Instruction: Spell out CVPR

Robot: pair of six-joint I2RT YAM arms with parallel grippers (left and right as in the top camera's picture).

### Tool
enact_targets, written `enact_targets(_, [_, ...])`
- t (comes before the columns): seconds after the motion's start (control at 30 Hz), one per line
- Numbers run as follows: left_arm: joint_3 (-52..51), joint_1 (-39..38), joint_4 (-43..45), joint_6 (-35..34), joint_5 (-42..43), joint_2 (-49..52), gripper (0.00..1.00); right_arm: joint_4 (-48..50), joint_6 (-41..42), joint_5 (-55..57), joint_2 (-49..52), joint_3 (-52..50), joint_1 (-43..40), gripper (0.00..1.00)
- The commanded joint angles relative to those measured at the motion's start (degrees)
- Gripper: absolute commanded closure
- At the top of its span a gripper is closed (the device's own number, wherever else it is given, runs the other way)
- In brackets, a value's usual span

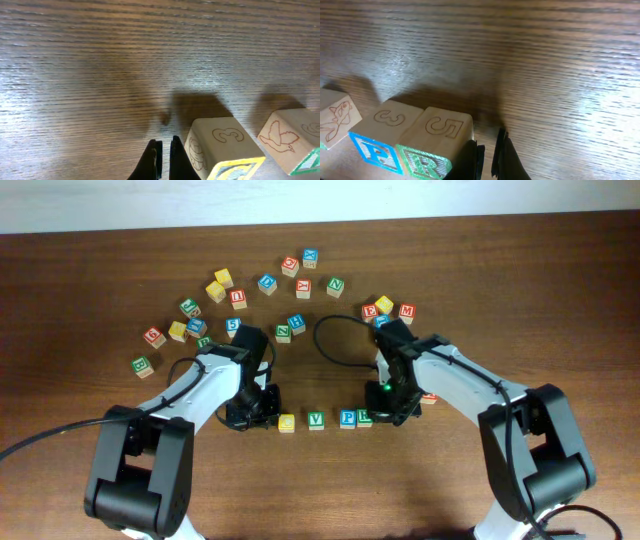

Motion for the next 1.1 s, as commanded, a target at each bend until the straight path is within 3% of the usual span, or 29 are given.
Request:
enact_targets(0.0, [-0.39,-0.33,0.63,0.07,1.42,0.52,0.98,0.35,1.55,-0.79,0.55,-0.42,0.37,0.96])
enact_targets(1.07, [-0.39,-4.83,4.46,-2.97,4.37,0.52,0.99,5.49,8.24,-2.62,0.57,-0.42,6.05,0.96])
